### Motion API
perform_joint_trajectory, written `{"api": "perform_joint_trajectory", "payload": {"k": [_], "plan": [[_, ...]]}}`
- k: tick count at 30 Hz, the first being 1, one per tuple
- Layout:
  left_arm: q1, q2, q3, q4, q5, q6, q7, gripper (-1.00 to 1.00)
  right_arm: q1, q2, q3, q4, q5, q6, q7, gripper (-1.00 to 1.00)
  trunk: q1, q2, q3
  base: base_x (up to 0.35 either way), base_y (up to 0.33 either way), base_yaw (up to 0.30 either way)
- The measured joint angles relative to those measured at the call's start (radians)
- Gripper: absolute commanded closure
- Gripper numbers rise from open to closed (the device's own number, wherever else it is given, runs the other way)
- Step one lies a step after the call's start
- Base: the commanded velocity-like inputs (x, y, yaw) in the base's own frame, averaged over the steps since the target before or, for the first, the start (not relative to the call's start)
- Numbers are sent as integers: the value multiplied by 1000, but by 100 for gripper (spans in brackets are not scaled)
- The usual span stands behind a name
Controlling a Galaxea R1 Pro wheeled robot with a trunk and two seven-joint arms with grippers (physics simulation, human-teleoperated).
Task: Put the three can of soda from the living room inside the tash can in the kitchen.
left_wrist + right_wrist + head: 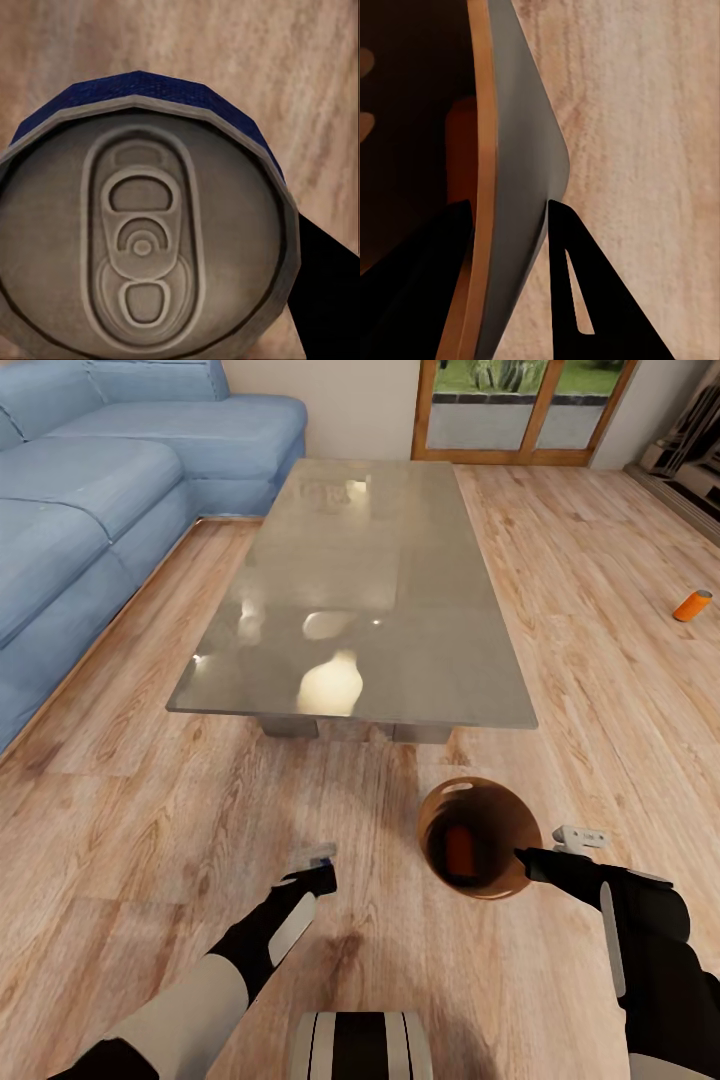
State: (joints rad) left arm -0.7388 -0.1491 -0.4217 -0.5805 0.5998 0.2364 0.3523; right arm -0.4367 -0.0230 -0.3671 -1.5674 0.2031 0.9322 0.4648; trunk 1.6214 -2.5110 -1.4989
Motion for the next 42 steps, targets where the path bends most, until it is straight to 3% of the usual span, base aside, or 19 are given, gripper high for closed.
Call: {"api": "perform_joint_trajectory", "payload": {"k": [3, 6, 9, 12, 13, 17, 21, 24, 31, 33, 37, 42], "plan": [[0, 4, -1, -25, 1, 52, -1, 100, 0, 0, -1, 0, 2, 0, 0, 100, 0, 0, 0, 0, 0, 0], [1, 26, -1, -60, 2, 109, -8, 100, 0, -1, -1, 0, 2, 0, 0, 100, 0, 0, 0, 0, 0, 0], [2, 77, -1, -126, 9, 178, -32, 100, 0, -1, -2, 0, 2, 0, 0, 100, 0, 0, 0, 0, 0, 0], [5, 148, -2, -249, 19, 313, -160, 100, 0, -2, -1, 0, 4, 0, 0, 100, 0, 0, 0, 0, 0, 0], [7, 160, -2, -274, 20, 340, -187, 100, 0, -2, -1, 0, 4, 0, 0, 100, 0, 0, 0, 0, 0, 0], [7, 259, -1, -468, 23, 492, -335, 100, 0, -2, -1, 0, 6, 0, 0, 100, 0, 0, 0, 0, 0, 0], [7, 334, -2, -615, 44, 581, -420, 100, 0, -2, -1, 0, 10, 0, 0, 100, 0, 0, 0, 0, 0, 0], [8, 364, -2, -684, 62, 614, -461, 100, 0, -2, -1, 0, 10, 0, 0, 100, 0, 0, 0, 0, 0, 0], [8, 378, -4, -726, 119, 640, -509, 100, 0, -2, -1, 0, 12, -1, 0, 100, 0, 0, 0, 0, 0, 0], [9, 380, -4, -728, 132, 644, -551, 100, 0, -2, -1, 0, 11, 0, 0, 100, 0, 0, 0, 0, 0, 0], [9, 380, -6, -729, 135, 660, -614, 100, 0, -2, -1, 0, 11, 0, 0, 100, 0, 0, 0, 0, 0, 0], [9, 379, -8, -732, 134, 695, -633, 100, 0, -3, -1, 0, 12, 1, 0, 100, 0, 0, 0, 0, 0, 0]]}}
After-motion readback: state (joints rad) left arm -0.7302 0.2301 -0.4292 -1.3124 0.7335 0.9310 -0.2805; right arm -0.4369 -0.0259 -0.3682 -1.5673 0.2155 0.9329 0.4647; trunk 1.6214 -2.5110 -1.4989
